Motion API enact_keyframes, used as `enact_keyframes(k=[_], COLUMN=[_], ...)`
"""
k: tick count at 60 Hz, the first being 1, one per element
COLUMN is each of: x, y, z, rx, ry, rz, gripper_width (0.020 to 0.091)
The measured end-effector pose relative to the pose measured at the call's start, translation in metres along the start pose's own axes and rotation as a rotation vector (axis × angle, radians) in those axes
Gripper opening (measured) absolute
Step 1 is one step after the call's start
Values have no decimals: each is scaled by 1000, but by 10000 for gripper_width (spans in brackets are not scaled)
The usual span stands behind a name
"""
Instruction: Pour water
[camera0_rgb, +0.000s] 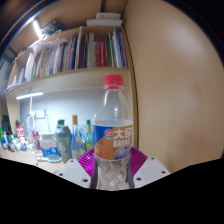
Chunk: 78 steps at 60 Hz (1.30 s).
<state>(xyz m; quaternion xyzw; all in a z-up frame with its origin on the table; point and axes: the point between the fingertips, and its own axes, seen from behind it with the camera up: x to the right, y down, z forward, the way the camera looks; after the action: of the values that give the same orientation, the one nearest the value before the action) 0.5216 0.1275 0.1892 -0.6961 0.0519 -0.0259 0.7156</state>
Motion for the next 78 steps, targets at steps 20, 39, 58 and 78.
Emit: enact_keyframes(k=[20, 39, 58, 78], x=[-2, -4, -17, -17], y=[92, 91, 104, 86], z=[32, 28, -15, -154], rx=[-66, -19, -153, -106], ry=[-53, -61, -124, 10], rz=[-58, -59, -66, -63], gripper_width=[449, 476, 841, 838])
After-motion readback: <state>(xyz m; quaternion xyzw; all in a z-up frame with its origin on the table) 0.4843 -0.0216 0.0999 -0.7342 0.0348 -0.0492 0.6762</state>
